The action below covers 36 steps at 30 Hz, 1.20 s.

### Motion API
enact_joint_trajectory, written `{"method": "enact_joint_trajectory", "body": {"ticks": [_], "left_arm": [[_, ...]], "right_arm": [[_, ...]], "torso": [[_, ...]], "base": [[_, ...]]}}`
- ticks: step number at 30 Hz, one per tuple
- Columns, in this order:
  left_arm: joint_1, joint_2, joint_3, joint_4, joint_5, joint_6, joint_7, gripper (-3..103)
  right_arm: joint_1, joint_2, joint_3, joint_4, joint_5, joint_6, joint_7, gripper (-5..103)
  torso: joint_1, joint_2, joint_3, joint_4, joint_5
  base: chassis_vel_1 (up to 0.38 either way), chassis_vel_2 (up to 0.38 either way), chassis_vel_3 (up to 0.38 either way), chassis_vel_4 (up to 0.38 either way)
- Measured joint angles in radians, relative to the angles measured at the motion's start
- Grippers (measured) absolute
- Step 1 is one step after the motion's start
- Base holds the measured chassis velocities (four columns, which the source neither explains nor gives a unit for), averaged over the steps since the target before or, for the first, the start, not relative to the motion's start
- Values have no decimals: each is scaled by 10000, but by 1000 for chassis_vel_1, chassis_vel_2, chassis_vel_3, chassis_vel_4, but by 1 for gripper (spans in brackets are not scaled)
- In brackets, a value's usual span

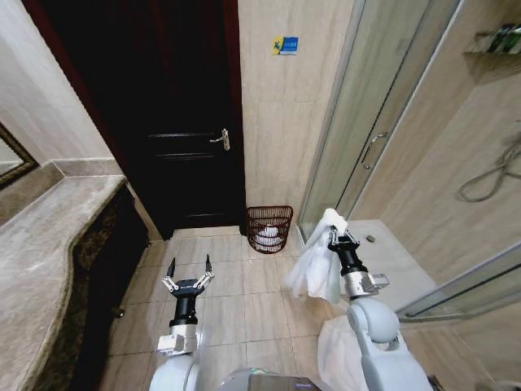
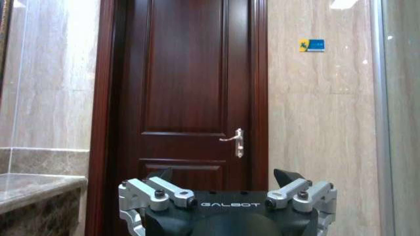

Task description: Discard the used towel into the hamper.

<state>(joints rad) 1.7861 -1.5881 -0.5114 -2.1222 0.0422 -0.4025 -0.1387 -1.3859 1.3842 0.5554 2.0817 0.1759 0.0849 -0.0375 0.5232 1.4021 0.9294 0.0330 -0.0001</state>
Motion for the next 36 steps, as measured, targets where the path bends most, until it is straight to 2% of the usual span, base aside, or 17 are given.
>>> {"method": "enact_joint_trajectory", "body": {"ticks": [18,36], "left_arm": [[-28,8,139,8,120,29,-93,100],[-76,27,346,31,327,267,-255,100]], "right_arm": [[78,12,64,-249,168,293,-108,4],[146,17,80,-571,69,580,-209,4]], "torso": [[-2,1,0,0,-1],[3,0,1,0,-1]], "base": [[65,67,-60,-67],[-77,91,75,-93]]}}
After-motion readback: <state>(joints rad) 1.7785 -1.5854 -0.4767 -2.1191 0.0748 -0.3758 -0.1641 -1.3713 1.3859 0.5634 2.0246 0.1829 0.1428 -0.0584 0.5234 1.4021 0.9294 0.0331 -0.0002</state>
